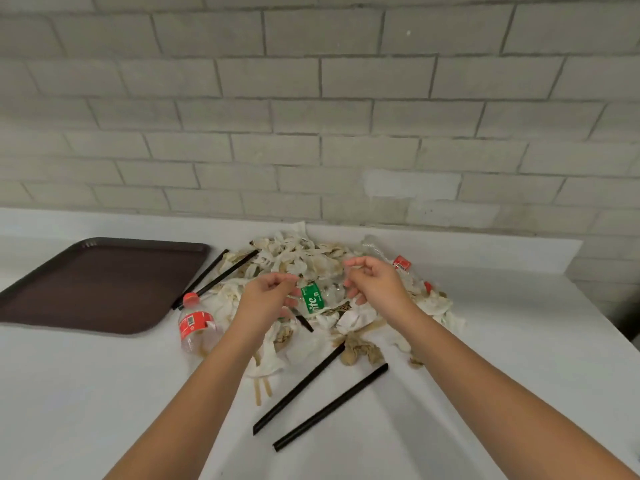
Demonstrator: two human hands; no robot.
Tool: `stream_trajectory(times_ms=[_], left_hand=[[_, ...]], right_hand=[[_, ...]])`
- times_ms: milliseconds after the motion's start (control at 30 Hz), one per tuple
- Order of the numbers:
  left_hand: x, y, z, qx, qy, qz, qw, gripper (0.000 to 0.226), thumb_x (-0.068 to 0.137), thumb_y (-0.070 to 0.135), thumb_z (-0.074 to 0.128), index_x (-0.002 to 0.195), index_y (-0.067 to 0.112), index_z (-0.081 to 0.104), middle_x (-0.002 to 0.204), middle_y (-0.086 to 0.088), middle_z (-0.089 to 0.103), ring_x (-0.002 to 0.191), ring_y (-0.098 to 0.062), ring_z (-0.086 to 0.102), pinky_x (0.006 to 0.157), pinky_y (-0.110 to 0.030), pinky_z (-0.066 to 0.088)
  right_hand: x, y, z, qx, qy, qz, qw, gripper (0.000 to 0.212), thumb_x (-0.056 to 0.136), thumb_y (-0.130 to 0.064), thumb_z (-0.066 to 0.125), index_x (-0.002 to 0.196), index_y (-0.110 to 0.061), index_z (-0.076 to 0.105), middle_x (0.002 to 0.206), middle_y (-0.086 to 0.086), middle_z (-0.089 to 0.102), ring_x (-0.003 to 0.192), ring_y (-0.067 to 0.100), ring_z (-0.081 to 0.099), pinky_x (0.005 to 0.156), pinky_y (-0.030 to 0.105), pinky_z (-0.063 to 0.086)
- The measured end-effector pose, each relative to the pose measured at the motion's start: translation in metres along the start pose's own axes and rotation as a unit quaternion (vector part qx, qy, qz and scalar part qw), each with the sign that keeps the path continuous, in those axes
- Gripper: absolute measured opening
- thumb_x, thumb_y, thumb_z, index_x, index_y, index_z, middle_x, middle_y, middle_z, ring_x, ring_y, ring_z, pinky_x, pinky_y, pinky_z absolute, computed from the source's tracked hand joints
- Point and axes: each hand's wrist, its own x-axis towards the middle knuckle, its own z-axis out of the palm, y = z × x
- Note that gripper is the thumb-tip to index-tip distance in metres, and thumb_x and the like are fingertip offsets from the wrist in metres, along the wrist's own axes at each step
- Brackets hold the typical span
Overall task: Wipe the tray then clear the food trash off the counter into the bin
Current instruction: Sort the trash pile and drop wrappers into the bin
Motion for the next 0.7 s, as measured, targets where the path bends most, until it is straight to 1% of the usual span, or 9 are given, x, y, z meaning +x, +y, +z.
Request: stream_trajectory(times_ms=[100,233,300,367,433,500,567,600,700], left_hand=[[0.033,-0.012,-0.021,0.038,0.009,-0.011,0.999,0.013,0.093,0.018,0.055,0.096,0.013,0.066,0.085,-0.006,0.070,0.067,-0.014,0.061,0.059,-0.023,0.048],[0.082,-0.028,-0.049,0.090,0.027,-0.008,0.996,0.010,0.090,0.016,0.059,0.093,0.011,0.067,0.088,-0.008,0.069,0.065,-0.014,0.060,0.057,-0.022,0.046],[0.110,-0.032,-0.063,0.136,0.052,0.011,0.989,0.013,0.088,0.011,0.058,0.096,0.010,0.068,0.089,-0.007,0.068,0.069,-0.016,0.059,0.062,-0.026,0.046],[0.142,-0.033,-0.075,0.200,0.078,0.039,0.976,0.019,0.086,0.010,0.059,0.103,0.009,0.068,0.088,-0.003,0.065,0.071,-0.014,0.057,0.063,-0.025,0.043],[0.175,-0.030,-0.080,0.253,0.082,0.064,0.962,0.023,0.087,0.012,0.059,0.109,0.012,0.064,0.090,0.001,0.060,0.072,-0.011,0.054,0.060,-0.023,0.040],[0.206,-0.027,-0.080,0.304,0.065,0.089,0.946,0.032,0.085,0.013,0.061,0.118,0.016,0.058,0.105,-0.003,0.055,0.089,-0.014,0.053,0.071,-0.023,0.040],[0.235,-0.029,-0.075,0.353,0.017,0.090,0.931,0.049,0.082,0.014,0.063,0.128,0.021,0.051,0.123,-0.008,0.047,0.110,-0.021,0.049,0.087,-0.030,0.045],[0.249,-0.032,-0.073,0.379,-0.020,0.076,0.922,0.056,0.080,0.017,0.064,0.133,0.025,0.046,0.130,-0.009,0.042,0.118,-0.026,0.046,0.095,-0.036,0.045],[0.281,-0.048,-0.068,0.441,-0.121,0.032,0.889,0.072,0.068,0.038,0.063,0.136,0.039,0.038,0.136,-0.007,0.041,0.121,-0.030,0.048,0.096,-0.039,0.047]], right_hand=[[0.038,0.004,0.024,-0.022,0.003,0.001,1.000,0.013,0.092,-0.015,0.057,0.103,-0.019,0.063,0.082,0.003,0.065,0.061,0.012,0.059,0.052,0.025,0.048],[0.086,0.009,0.048,-0.095,0.011,-0.015,0.995,0.014,0.089,-0.022,0.059,0.102,-0.026,0.065,0.086,-0.007,0.064,0.074,0.008,0.060,0.066,0.023,0.046],[0.107,0.011,0.058,-0.130,0.020,-0.027,0.991,0.015,0.089,-0.021,0.059,0.102,-0.026,0.066,0.082,-0.012,0.061,0.072,0.002,0.056,0.062,0.017,0.041],[0.127,0.014,0.064,-0.175,0.037,-0.038,0.983,0.016,0.089,-0.020,0.059,0.102,-0.025,0.067,0.092,-0.010,0.063,0.079,0.001,0.055,0.063,0.011,0.038],[0.148,0.020,0.065,-0.229,0.053,-0.039,0.971,0.020,0.089,-0.022,0.059,0.108,-0.023,0.066,0.110,-0.002,0.061,0.095,0.009,0.058,0.072,0.013,0.039],[0.165,0.026,0.061,-0.294,0.003,-0.009,0.956,0.046,0.084,-0.041,0.065,0.126,-0.025,0.055,0.131,0.004,0.050,0.119,0.020,0.051,0.092,0.024,0.040],[0.174,0.034,0.058,-0.346,-0.106,0.033,0.932,0.089,0.068,-0.064,0.069,0.143,-0.036,0.031,0.150,0.005,0.030,0.135,0.027,0.035,0.110,0.040,0.032],[0.177,0.038,0.058,-0.376,-0.150,0.043,0.914,0.103,0.062,-0.071,0.069,0.146,-0.039,0.020,0.154,0.005,0.022,0.139,0.029,0.028,0.113,0.046,0.027],[0.183,0.054,0.061,-0.482,-0.200,0.034,0.852,0.113,0.060,-0.070,0.070,0.149,-0.036,0.009,0.157,0.005,0.018,0.141,0.029,0.023,0.114,0.048,0.023]])
